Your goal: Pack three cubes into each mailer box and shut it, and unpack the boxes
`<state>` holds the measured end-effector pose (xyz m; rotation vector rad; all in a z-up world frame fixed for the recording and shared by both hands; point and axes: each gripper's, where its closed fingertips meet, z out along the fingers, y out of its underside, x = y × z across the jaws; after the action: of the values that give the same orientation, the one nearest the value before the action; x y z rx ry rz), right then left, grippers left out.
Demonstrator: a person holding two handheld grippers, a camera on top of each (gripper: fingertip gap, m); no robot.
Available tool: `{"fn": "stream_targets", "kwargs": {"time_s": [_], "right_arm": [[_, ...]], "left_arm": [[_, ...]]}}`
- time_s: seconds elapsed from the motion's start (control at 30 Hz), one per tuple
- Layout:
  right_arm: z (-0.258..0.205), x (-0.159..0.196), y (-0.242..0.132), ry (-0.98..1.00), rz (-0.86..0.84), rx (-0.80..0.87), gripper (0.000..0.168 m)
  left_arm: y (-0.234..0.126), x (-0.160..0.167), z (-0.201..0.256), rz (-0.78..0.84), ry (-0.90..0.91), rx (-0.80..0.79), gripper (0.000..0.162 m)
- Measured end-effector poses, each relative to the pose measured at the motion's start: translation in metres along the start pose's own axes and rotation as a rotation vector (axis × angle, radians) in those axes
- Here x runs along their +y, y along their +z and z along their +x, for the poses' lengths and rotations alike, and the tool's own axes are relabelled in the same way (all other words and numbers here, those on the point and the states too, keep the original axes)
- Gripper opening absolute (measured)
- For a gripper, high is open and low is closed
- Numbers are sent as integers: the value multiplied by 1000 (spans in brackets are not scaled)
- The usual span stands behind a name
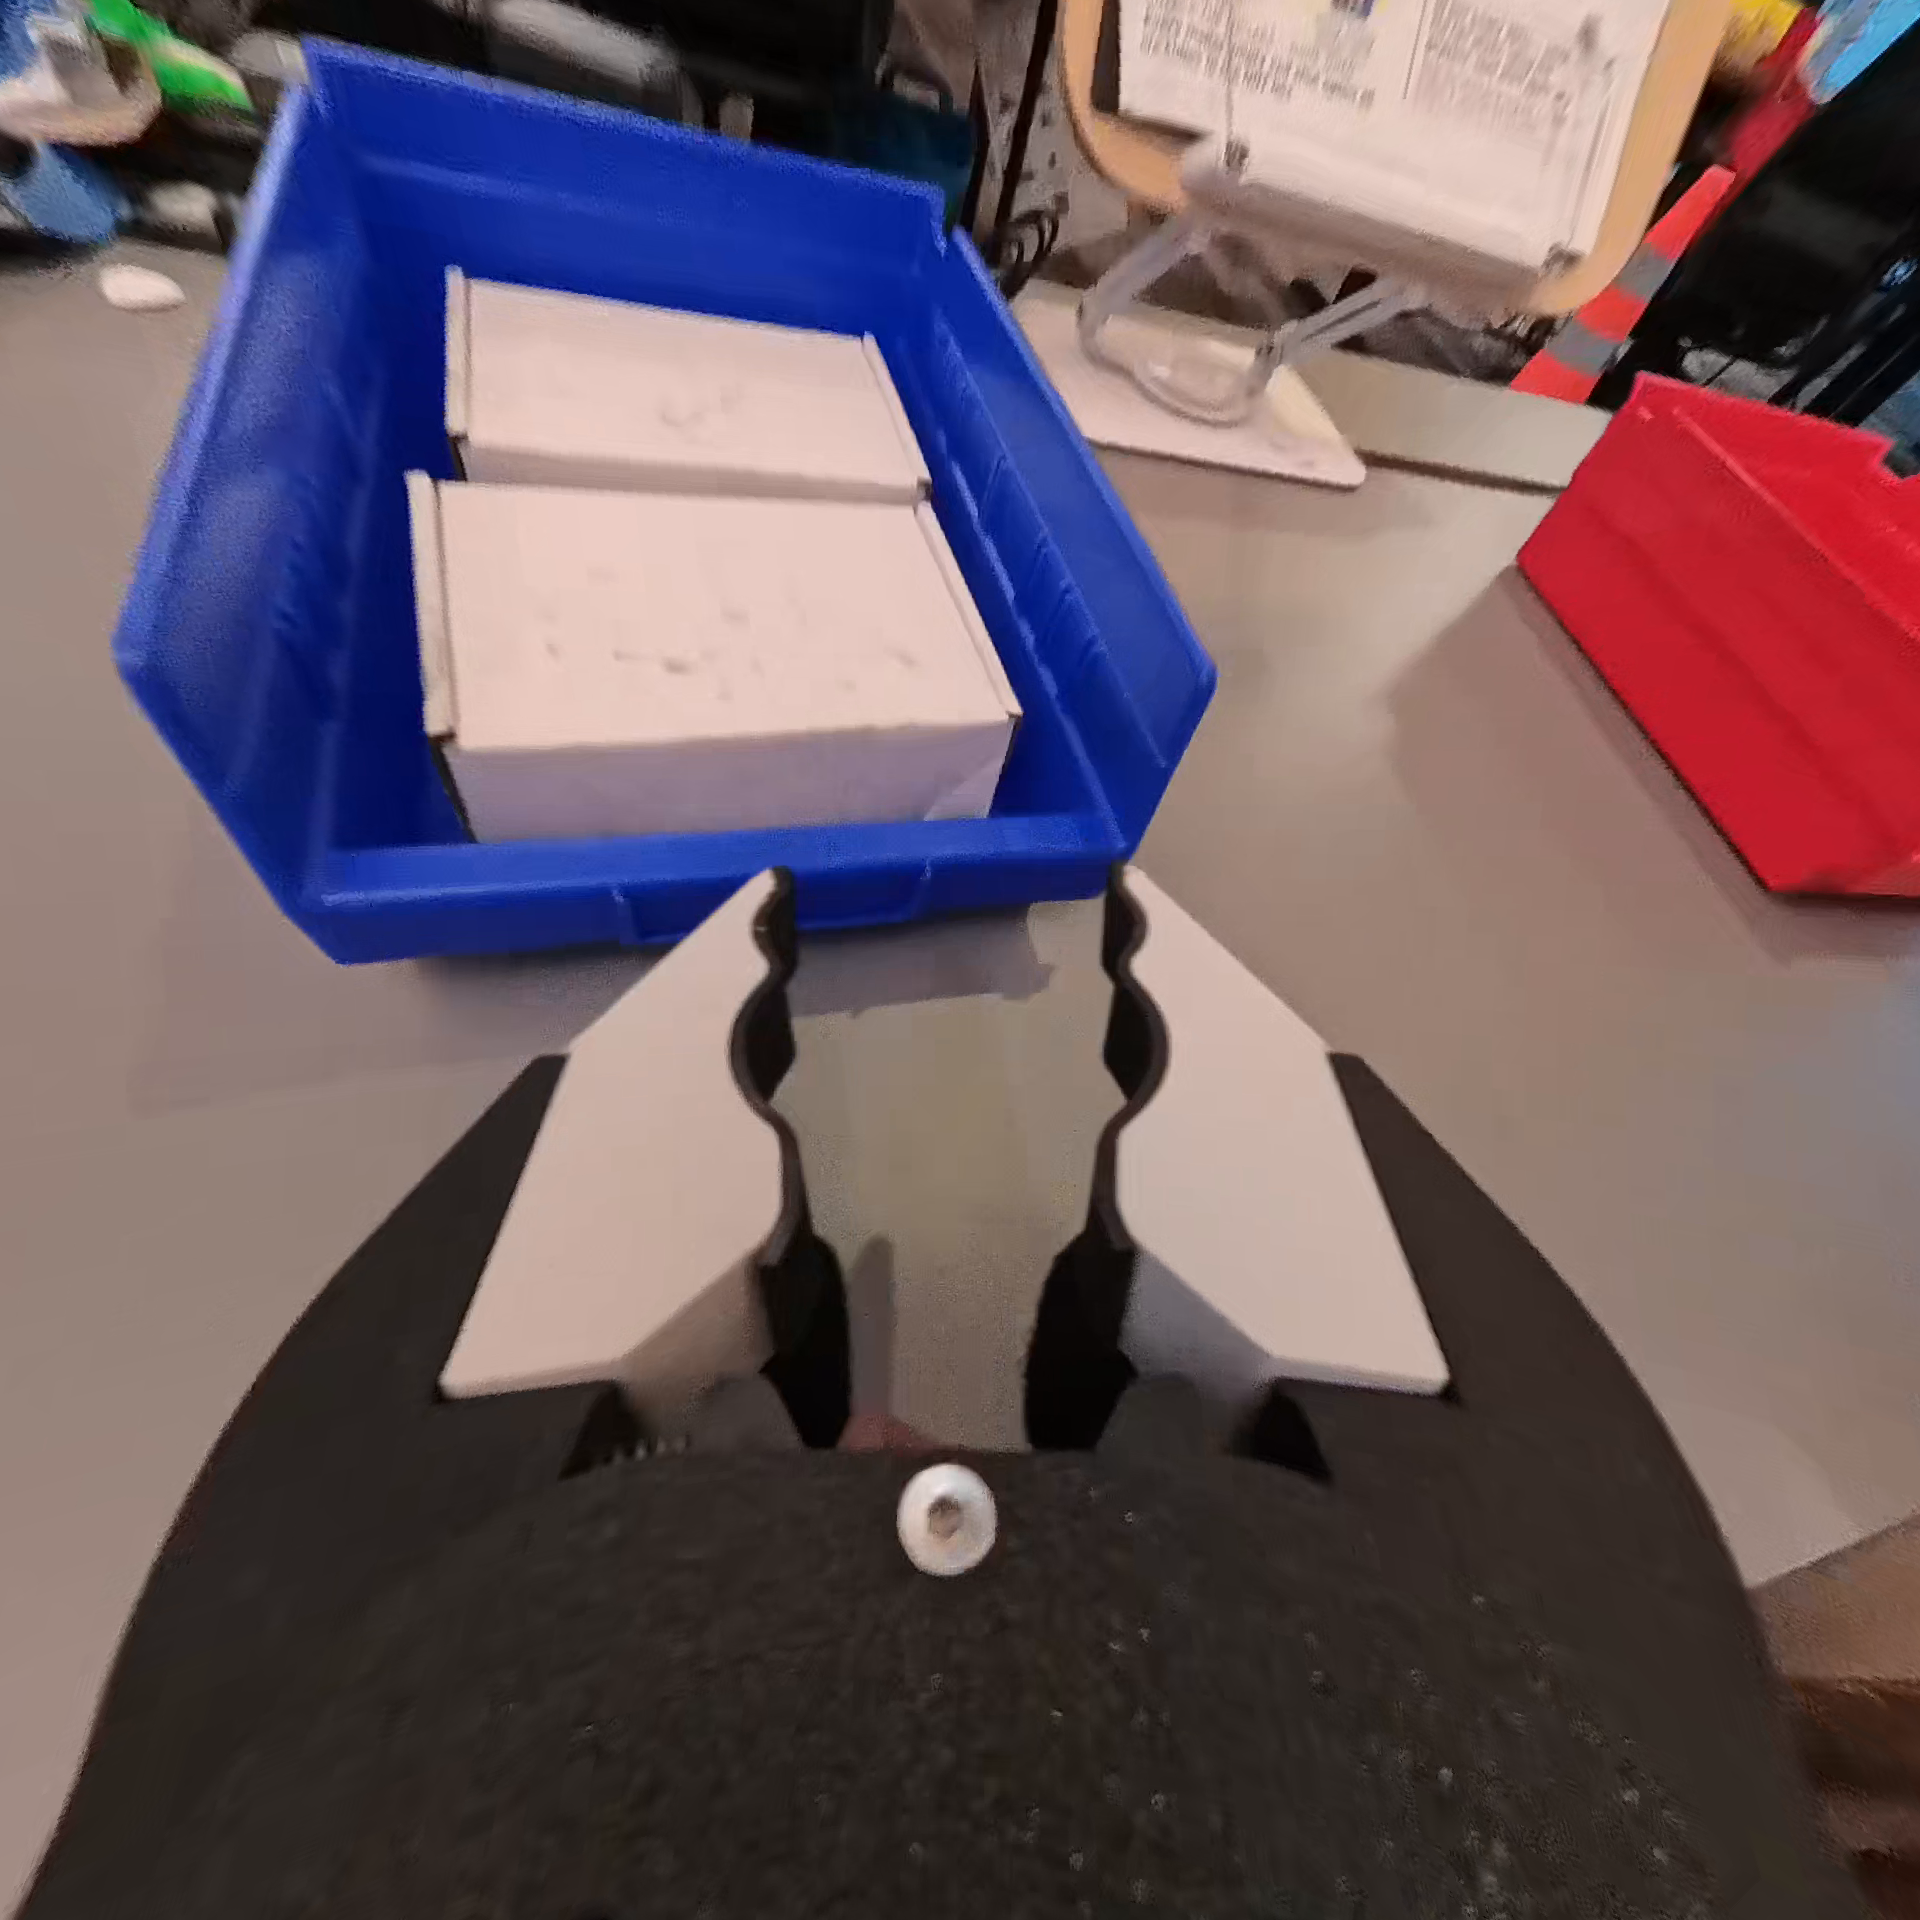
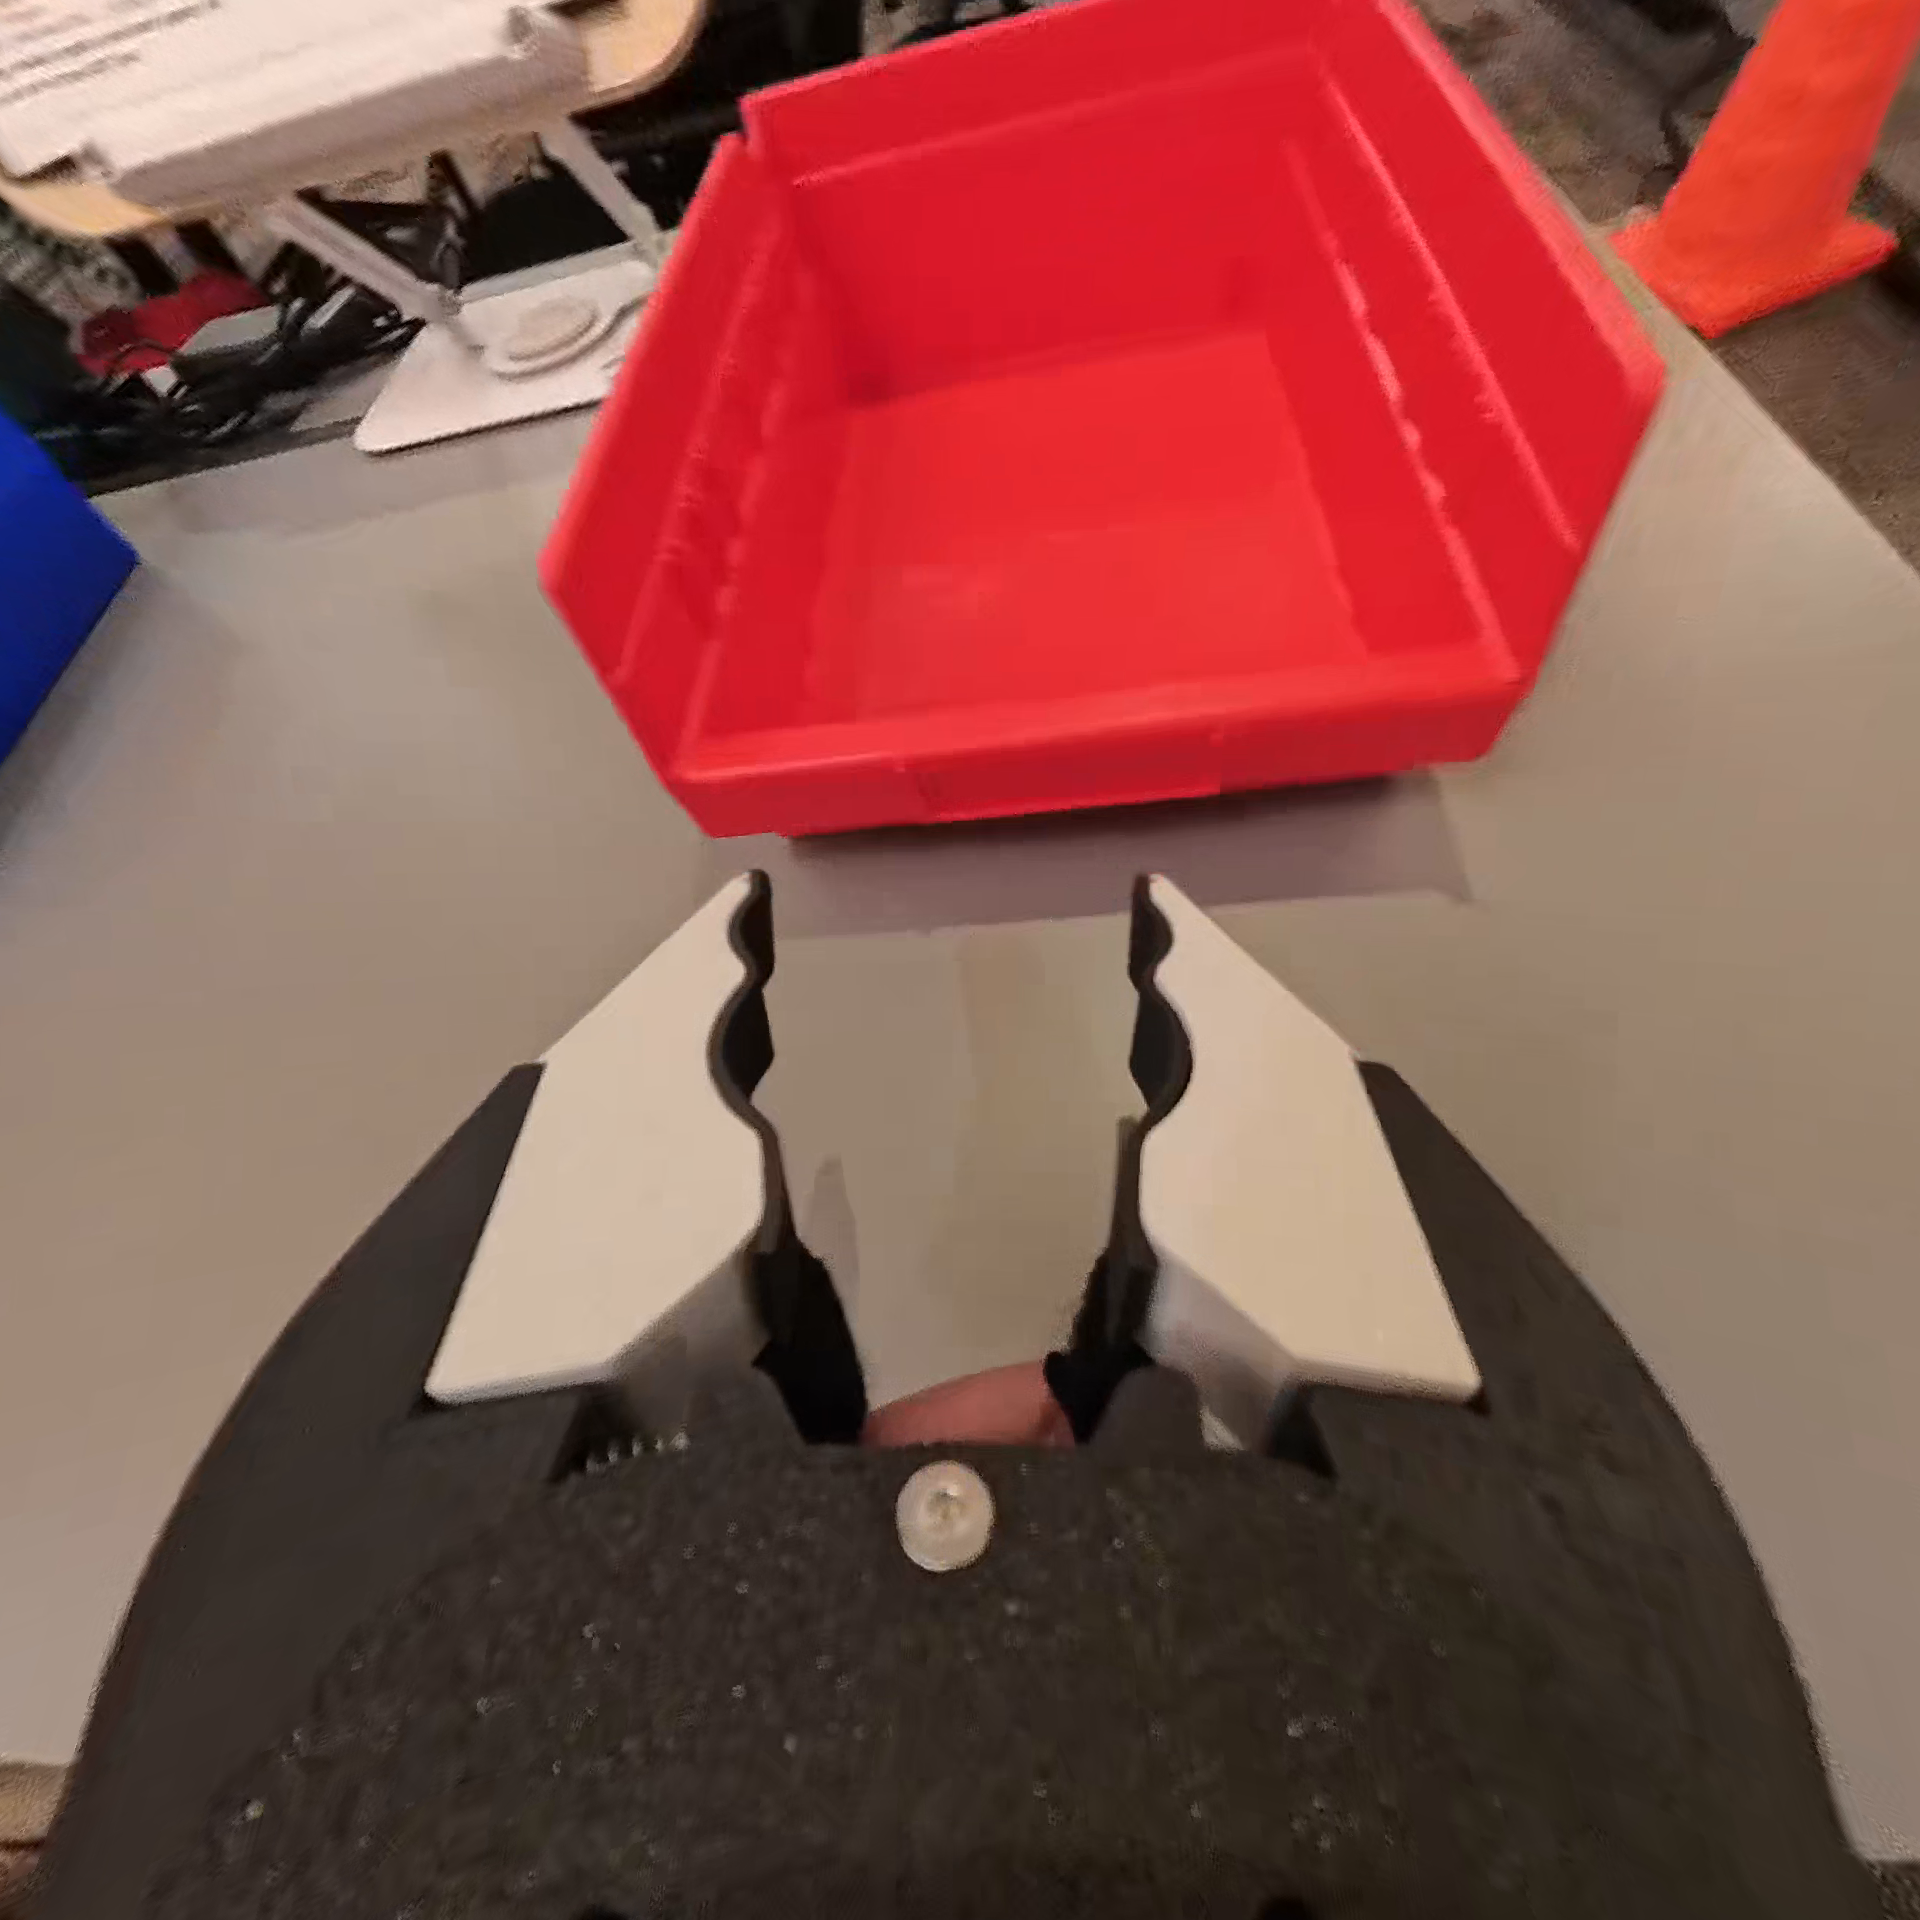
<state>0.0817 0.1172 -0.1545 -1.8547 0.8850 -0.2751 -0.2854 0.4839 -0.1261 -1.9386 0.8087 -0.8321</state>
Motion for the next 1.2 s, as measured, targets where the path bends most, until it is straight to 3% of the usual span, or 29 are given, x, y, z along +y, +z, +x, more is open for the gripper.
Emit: {"fn": "stream_targets", "kwargs": {"time_s": [0.2, 0.37, 0.53, 0.97, 1.2], "right_arm": [[0, 15, 10, 20, -111, -86, 79], [-27, 8, -1, 209, -88, -266, 78], [-25, -2, -2, 77, -25, -224, 77], [-30, -2, 1, 33, -24, -231, 75], [-38, 2, 1, 49, -40, -257, 74]], "left_arm": [[21, 17, 19, -83, 17, 65, 62], [28, 28, 17, -138, -34, 74, 70], [27, 21, 13, -111, -56, 86, 73], [31, 19, 23, -90, -42, 128, 80], [29, 13, 34, -58, -141, 250, 76]]}}
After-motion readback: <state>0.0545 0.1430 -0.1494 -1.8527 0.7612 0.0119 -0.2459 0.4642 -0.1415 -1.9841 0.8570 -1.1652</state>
